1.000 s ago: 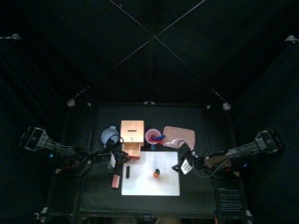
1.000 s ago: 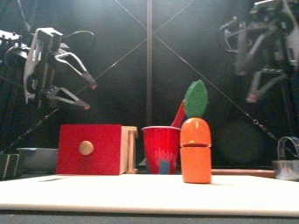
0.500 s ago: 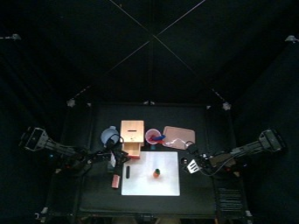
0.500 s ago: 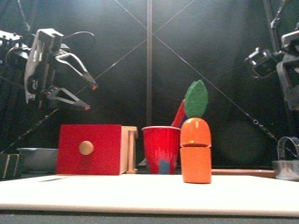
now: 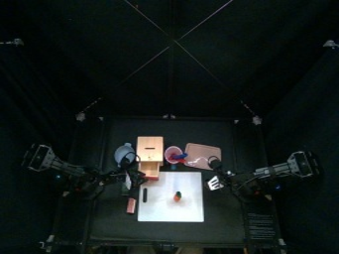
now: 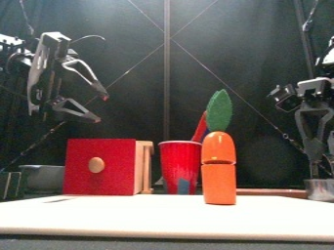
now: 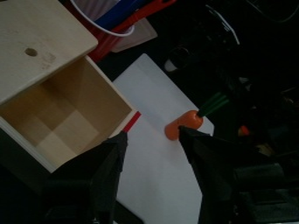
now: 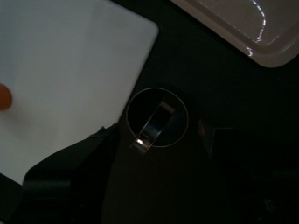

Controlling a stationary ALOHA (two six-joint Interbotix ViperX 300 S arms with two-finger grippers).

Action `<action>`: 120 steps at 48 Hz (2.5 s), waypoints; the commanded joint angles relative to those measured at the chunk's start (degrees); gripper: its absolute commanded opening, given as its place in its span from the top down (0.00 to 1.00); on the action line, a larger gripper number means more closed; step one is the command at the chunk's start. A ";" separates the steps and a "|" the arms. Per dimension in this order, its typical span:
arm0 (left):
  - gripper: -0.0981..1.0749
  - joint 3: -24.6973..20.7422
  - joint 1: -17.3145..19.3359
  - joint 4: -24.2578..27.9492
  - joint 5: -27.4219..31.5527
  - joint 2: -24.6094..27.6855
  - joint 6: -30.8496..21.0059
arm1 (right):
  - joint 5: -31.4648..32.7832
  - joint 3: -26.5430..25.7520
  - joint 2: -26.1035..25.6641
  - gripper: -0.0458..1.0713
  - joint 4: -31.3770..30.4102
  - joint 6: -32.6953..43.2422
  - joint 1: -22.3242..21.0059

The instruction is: Place cookie cutter into drawer

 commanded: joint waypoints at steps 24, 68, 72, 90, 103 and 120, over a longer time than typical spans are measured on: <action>0.17 2.37 0.70 6.94 -6.86 -7.21 -0.09 | -1.76 -8.61 -0.62 0.53 -4.66 -0.79 -0.53; 0.17 5.36 5.36 1.05 -7.65 -8.88 -0.09 | -27.77 -41.66 25.84 0.53 -35.86 -0.70 -10.99; 0.17 5.89 6.06 -0.18 -9.05 -9.84 -0.09 | -27.69 -43.77 28.65 0.53 -36.65 -0.70 -11.34; 0.17 6.86 6.77 -0.70 -10.72 -11.87 -0.09 | -27.51 -47.81 35.95 0.53 -36.65 -0.70 -10.81; 0.17 6.86 6.77 -0.70 -10.63 -11.87 -0.09 | -24.35 -47.90 37.88 0.53 -36.30 -0.70 -10.63; 0.17 6.86 6.94 -0.70 -10.63 -11.87 -0.09 | -24.17 -47.99 39.02 0.52 -35.60 -0.70 -10.20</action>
